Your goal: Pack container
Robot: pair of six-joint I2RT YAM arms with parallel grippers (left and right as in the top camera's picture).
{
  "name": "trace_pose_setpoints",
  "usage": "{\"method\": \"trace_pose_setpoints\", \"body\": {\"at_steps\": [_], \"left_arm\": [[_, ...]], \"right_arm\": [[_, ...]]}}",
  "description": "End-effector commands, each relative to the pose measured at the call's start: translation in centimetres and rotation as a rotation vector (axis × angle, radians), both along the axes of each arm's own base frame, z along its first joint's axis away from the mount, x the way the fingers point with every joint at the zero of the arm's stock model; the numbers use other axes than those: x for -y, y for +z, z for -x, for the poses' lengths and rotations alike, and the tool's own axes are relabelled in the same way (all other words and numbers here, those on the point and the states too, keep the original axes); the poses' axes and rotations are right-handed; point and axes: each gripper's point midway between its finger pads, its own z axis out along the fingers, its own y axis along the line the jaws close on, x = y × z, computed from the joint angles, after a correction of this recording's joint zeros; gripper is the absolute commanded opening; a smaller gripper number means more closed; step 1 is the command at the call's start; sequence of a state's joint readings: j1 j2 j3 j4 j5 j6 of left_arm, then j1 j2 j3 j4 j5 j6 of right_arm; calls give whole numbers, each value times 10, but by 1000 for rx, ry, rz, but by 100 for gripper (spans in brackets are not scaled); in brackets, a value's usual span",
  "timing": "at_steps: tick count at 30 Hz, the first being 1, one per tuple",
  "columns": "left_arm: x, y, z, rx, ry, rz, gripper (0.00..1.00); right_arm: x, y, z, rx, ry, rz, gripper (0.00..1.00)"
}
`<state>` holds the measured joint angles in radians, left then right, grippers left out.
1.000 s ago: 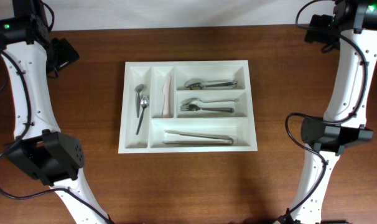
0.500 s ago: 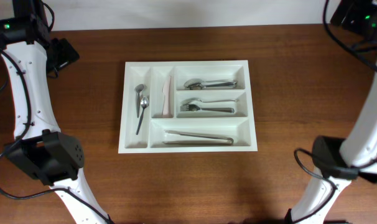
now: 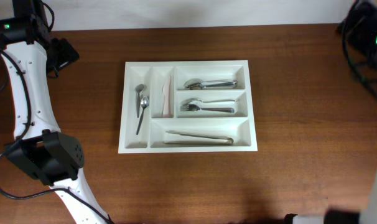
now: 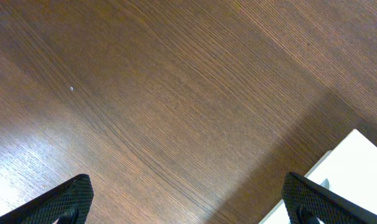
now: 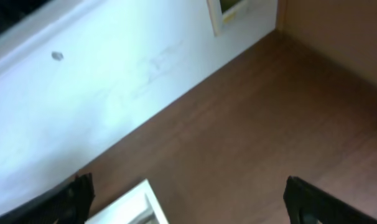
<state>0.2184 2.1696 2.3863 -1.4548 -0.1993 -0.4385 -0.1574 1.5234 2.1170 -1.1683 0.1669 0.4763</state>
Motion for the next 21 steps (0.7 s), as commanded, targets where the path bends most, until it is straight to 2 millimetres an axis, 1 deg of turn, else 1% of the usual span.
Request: {"method": "trace_pose_setpoints", "body": {"at_steps": [1, 4, 8, 10, 11, 12, 16, 18, 21], "left_arm": [[-2, 9, -1, 25, 8, -11, 99], [-2, 9, -1, 25, 8, -11, 99], [-2, 9, -1, 25, 8, -11, 99], [-2, 9, -1, 25, 8, -11, 99], [-2, 9, -1, 25, 8, -11, 99], [-2, 9, -1, 25, 8, -11, 99], [-2, 9, -1, 25, 8, -11, 99], [-2, 9, -1, 25, 8, -11, 99], [-2, 9, -1, 25, 8, -11, 99]], "right_arm": [[-6, -8, 37, 68, -16, -24, 99], [-10, -31, 62, 85, -15, -21, 99], [-17, -79, 102, 32, -16, -29, 99], [-19, -107, 119, 10, -20, -30, 99], [-19, -117, 125, 16, -20, -29, 99], [-20, -126, 129, 40, -19, -26, 99], [-22, -155, 135, 145, -12, -11, 99], [-28, -174, 135, 179, 16, 6, 99], [-38, -197, 133, 204, 85, 61, 99]]}}
